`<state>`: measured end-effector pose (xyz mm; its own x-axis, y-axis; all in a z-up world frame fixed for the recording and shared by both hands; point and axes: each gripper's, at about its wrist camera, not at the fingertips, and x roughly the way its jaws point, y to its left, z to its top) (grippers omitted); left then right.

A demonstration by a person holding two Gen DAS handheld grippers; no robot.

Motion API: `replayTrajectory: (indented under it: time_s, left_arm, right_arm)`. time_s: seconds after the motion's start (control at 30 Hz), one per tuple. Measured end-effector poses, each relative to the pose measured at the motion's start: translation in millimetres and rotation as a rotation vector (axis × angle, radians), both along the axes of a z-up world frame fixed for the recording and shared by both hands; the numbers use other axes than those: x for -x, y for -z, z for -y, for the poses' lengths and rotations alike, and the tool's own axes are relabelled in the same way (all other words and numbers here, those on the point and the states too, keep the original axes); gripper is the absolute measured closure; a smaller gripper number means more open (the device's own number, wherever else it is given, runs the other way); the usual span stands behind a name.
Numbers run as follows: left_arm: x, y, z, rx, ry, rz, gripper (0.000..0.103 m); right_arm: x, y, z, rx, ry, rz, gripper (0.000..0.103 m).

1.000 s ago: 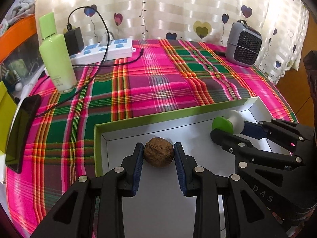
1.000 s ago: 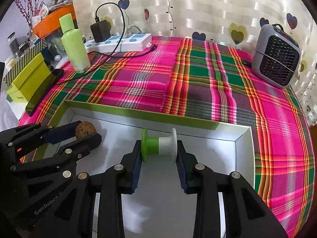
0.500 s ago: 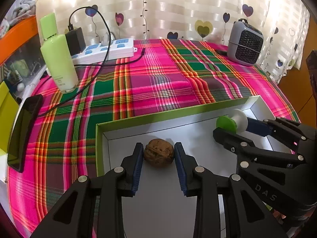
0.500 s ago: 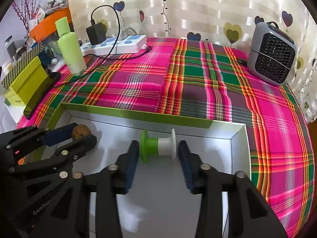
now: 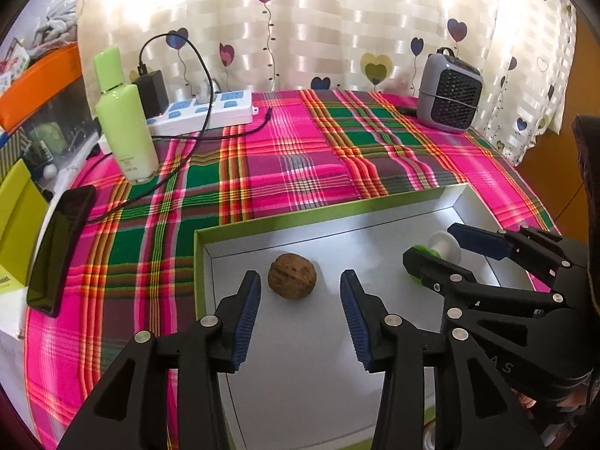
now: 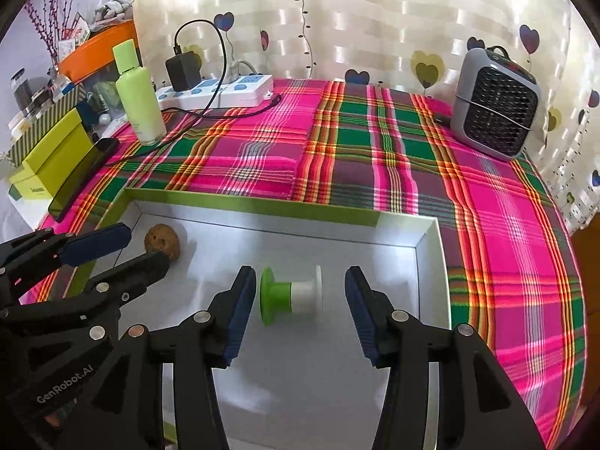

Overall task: Organize objects
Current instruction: 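Open both tools to drop the spool holder and walnut into the tray, then withdraw both tools from the tray toward the remaining items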

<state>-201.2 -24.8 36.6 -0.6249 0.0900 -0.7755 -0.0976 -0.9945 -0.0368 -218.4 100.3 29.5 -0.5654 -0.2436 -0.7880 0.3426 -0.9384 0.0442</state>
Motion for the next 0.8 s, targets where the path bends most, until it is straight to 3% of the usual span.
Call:
replayTrajectory:
  time_s: [0.8]
  left_arm:
    - [-75, -18, 9, -0.054, -0.040, -0.068, 0.053]
  right_arm:
    - [-58, -19, -25, 0.093, 0.049, -0.054, 0.052]
